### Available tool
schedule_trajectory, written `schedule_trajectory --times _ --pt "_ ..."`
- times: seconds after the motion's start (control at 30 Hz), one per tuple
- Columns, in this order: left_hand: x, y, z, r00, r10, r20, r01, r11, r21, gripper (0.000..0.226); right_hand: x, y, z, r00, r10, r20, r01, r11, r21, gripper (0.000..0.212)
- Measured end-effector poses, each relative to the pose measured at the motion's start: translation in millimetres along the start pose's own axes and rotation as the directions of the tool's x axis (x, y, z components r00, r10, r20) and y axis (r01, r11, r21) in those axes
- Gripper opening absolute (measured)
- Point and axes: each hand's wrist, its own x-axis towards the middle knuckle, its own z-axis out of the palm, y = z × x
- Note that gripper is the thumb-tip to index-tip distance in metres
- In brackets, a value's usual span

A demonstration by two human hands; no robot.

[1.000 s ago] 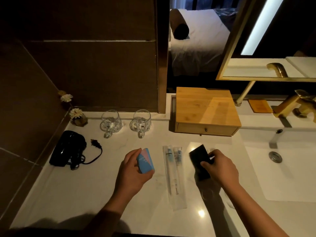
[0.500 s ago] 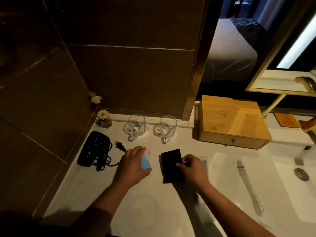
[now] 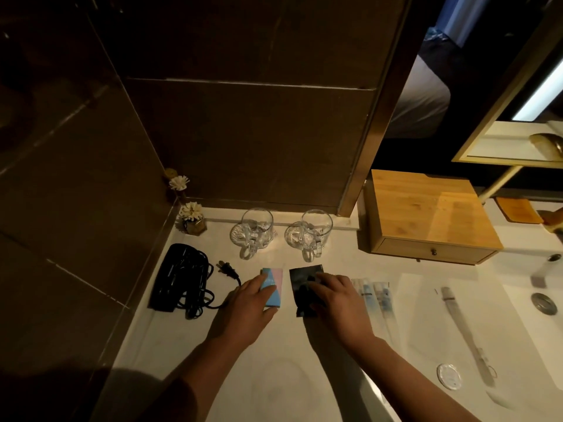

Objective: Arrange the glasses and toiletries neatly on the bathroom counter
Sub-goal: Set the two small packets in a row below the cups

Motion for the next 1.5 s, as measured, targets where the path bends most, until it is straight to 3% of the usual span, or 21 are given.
schedule_trajectory --times 0.1,0.33,0.57,0.93,1.33,1.5 --pt "8.8 -5.9 1.4 0.999 0.039 0.011 -0.04 0.993 0.114 0.054 2.6 -4.6 3.7 0.999 0.004 0.047 -0.002 0.999 -0.038 0.041" --pt "17.0 -16.3 3.3 0.999 0.047 0.014 -0.049 0.975 0.215 0.056 9.4 -3.7 7.3 0.994 0.104 -0.013 -0.105 0.994 -0.04 0.037" --pt "19.0 -21.4 10.2 0.999 0.021 0.032 -0.026 0.983 0.181 0.057 9.5 -3.6 13.3 0.991 0.135 -0.016 -0.135 0.991 -0.025 0.037" --pt "21.4 -24.5 8.5 0.996 0.072 -0.05 -0.064 0.987 0.147 0.064 11.9 -2.6 12.1 0.99 0.139 -0.019 -0.138 0.99 0.014 0.037" --pt "6.7 -15.2 2.4 0.992 0.043 -0.121 -0.029 0.993 0.116 0.054 7.1 2.4 8.8 0.985 0.175 0.005 -0.174 0.976 0.131 0.045" --pt "-6.7 6.4 1.5 0.985 0.059 -0.159 -0.06 0.998 0.002 0.034 -8.3 5.9 -9.9 0.978 0.204 -0.045 -0.187 0.951 0.247 0.034"
